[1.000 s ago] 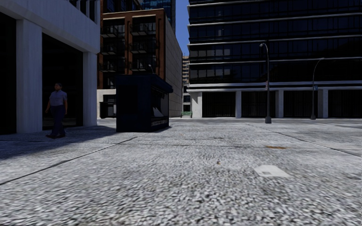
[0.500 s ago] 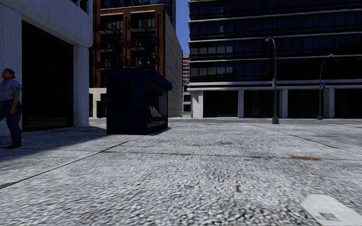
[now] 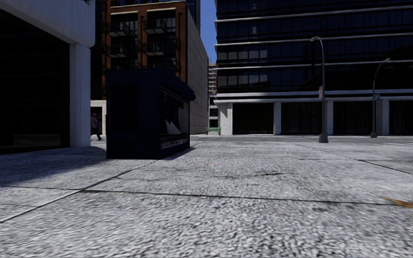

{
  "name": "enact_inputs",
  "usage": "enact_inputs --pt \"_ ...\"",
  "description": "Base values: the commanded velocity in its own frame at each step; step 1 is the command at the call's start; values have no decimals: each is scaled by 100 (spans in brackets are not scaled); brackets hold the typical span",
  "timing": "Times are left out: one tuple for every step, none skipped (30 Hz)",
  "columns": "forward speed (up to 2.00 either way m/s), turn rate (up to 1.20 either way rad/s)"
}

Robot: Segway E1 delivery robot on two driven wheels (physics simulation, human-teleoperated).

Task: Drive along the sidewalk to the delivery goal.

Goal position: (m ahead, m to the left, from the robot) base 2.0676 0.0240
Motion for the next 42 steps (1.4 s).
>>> enact_inputs --pt "200 0" --pt "200 0" --pt "200 0" --pt "200 0" --pt "200 0" --pt "200 0" --pt "200 0" --pt "200 0" --pt "200 0" --pt "181 0" --pt "105 0" --pt "28 0" --pt "28 0" --pt "0 0" --pt "0 0" --pt "0 0" --pt "0 0" --pt "0 0" --pt "0 0" --pt "0 0" --pt "0 0" --pt "0 0" --pt "0 0" --pt "0 0" --pt "0 0" --pt "0 0" --pt "0 0" --pt "0 0" --pt "0 0" --pt "0 0" --pt "1 0" --pt "7 0" --pt "7 0" --pt "10 0" --pt "12 0" --pt "13 0" --pt "13 0" --pt "14 0" --pt "14 0" --pt "14 0" --pt "14 0" --pt "2 0"
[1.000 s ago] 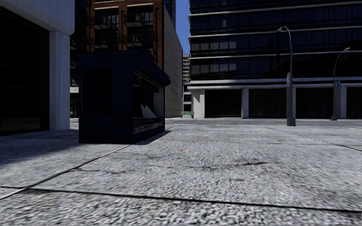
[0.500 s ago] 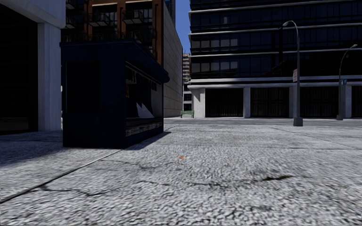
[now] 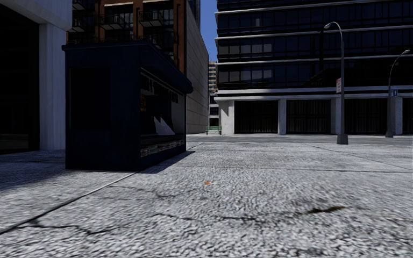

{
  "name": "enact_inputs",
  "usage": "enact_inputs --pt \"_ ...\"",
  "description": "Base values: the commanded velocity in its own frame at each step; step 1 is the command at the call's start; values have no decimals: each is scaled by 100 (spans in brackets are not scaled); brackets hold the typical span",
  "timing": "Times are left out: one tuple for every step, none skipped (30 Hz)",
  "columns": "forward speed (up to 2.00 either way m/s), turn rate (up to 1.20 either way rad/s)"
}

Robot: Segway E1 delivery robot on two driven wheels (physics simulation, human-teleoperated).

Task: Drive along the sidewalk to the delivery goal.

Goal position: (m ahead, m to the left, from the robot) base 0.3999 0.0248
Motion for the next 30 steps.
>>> enact_inputs --pt "0 0" --pt "0 0" --pt "0 0" --pt "0 0" --pt "0 0" --pt "0 0" --pt "0 0" --pt "0 0" --pt "0 0" --pt "0 0" --pt "0 0" --pt "0 0" --pt "0 0" --pt "0 0" --pt "0 0" --pt "0 0" --pt "0 0" --pt "0 0" --pt "0 0" --pt "0 0" --pt "0 0" --pt "0 0" --pt "0 0" --pt "0 0" --pt "0 0" --pt "0 0" --pt "0 0" --pt "0 0" --pt "0 0" --pt "0 0"
